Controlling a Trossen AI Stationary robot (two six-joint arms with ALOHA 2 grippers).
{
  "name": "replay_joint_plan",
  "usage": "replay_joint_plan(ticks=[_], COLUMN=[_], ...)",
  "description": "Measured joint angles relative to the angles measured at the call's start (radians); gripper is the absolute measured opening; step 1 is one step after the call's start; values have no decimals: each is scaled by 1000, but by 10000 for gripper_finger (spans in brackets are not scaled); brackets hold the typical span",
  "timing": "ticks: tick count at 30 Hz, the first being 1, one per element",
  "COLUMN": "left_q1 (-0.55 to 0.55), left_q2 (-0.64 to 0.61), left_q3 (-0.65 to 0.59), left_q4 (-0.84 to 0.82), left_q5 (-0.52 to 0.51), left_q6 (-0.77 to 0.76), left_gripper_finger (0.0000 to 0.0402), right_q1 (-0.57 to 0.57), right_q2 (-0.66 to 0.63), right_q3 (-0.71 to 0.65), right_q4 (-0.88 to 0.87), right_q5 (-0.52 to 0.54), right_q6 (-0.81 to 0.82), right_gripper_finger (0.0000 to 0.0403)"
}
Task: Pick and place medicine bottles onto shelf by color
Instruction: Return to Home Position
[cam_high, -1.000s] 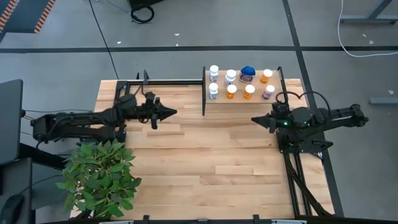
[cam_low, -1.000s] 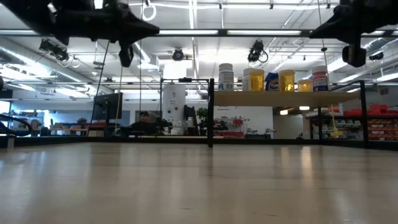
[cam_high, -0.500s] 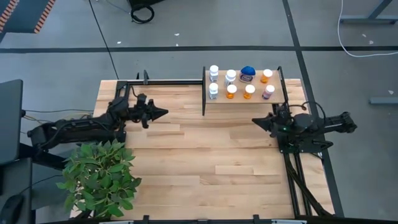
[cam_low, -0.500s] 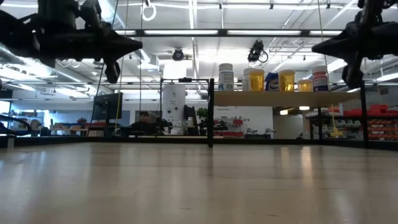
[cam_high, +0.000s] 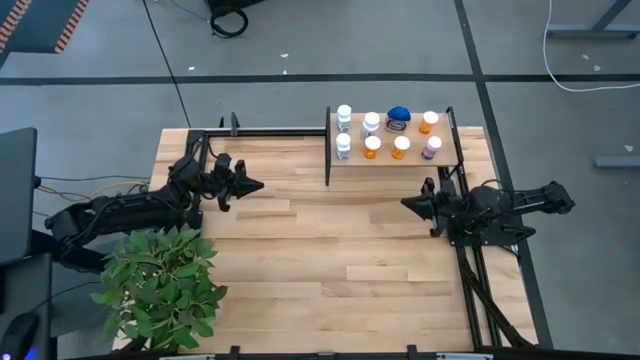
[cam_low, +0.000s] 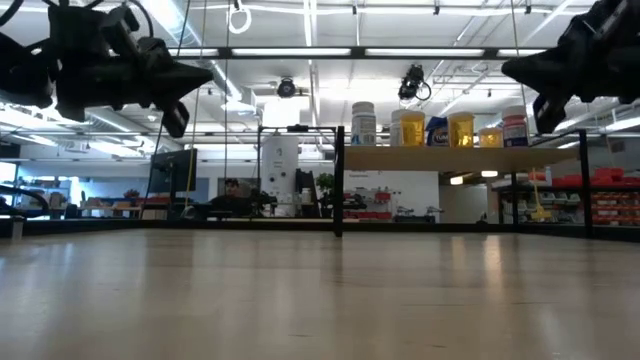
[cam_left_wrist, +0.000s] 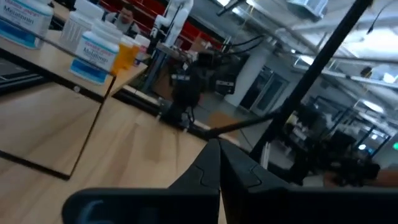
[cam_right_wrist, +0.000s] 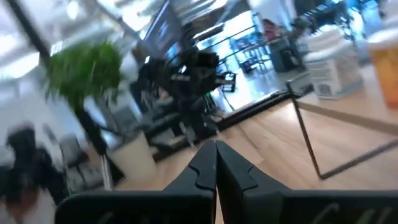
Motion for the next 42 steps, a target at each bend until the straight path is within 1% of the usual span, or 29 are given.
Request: replay_joint_plan(ticks=[2,4,8,13,17,20,22,24,28,32,36,42], left_q1=[6,8,6,-4,-38,-64,-72,-72,-73,-73,-73,-73], left_q2=[0,0,0,0,0,0,0,0,0,0,0,0], left_q3=[-13,-27,-42,-41,-41,-41,-41,-41,-41,-41,-41,-41], left_q4=[-7,-16,-40,-32,-31,-23,-32,-32,-32,-32,-32,-32], left_q5=[6,7,21,130,126,68,46,45,45,45,44,44], left_q6=[32,90,183,220,255,261,233,212,209,209,209,210], left_gripper_finger=[0,1,2,1,1,1,3,12,33,44,46,38], right_q1=[0,0,0,0,0,0,0,0,0,0,0,0], right_q2=[6,15,24,24,24,24,24,24,24,24,24,24], right_q3=[0,0,0,0,0,0,0,0,0,0,0,1], right_q4=[-14,-9,-7,3,39,86,129,170,274,405,542,709], right_q5=[-28,-36,-36,-36,-36,-36,-36,-36,-36,-36,-36,-36], right_q6=[-99,-151,-162,-162,-154,-154,-153,-152,-152,-152,-151,-152], right_gripper_finger=[5,7,9,10,11,11,12,12,12,12,12,12])
